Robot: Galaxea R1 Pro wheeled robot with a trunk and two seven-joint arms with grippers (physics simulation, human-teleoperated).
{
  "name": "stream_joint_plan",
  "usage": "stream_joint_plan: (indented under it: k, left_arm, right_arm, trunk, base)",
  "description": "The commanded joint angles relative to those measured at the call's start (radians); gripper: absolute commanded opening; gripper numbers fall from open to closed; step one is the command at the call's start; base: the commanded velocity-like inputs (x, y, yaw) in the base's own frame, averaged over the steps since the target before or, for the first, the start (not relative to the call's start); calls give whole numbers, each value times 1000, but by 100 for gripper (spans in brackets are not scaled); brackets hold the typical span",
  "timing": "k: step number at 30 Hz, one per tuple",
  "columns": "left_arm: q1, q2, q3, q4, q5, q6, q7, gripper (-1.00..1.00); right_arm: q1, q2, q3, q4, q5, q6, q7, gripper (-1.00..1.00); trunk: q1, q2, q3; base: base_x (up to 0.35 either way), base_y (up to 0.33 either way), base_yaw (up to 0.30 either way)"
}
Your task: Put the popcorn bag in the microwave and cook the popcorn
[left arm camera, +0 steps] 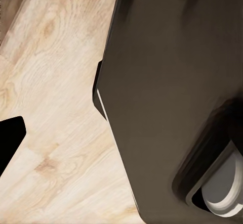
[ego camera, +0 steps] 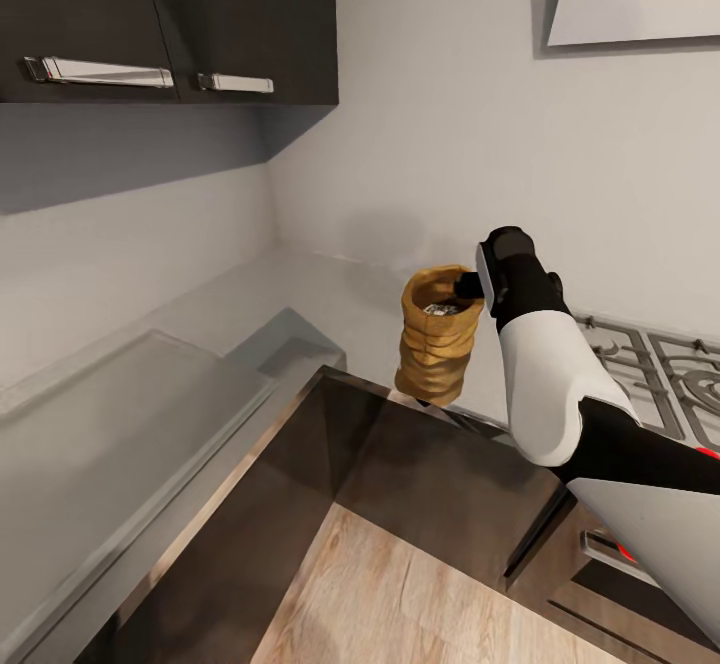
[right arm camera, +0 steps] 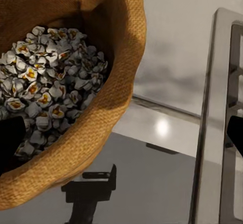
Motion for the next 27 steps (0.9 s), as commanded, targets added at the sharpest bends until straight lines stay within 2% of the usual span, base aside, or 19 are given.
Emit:
stream_joint_plan:
  k: [1,9,20,25,27]
  left_arm:
    - [0,0,-1,0,5,-3,3,100]
    - [0,0,-1,0,5,-3,3,100]
    - [0,0,-1,0,5,-3,3,100]
    - [0,0,-1,0,5,-3,3,100]
    - [0,0,-1,0,5,-3,3,100]
  right_arm:
    - [-1,1,-4,0,-10,1,-11,100]
    - [-1,1,-6,0,-11,1,-10,100]
    - [-1,1,-27,0,-11,1,-11,100]
    - [-1,1,-67,-14,-9,1,-21,100]
    - [-1,1,-83,-29,-8,1,-64,100]
  trunk:
    - [0,-1,-1]
    - [0,-1,-1]
    - [0,-1,-1]
    - [0,-1,-1]
    - [0,-1,-1]
  base:
    - [0,0,0]
    - [0,0,2]
    - [0,0,207]
    - [0,0,20]
    - [0,0,2]
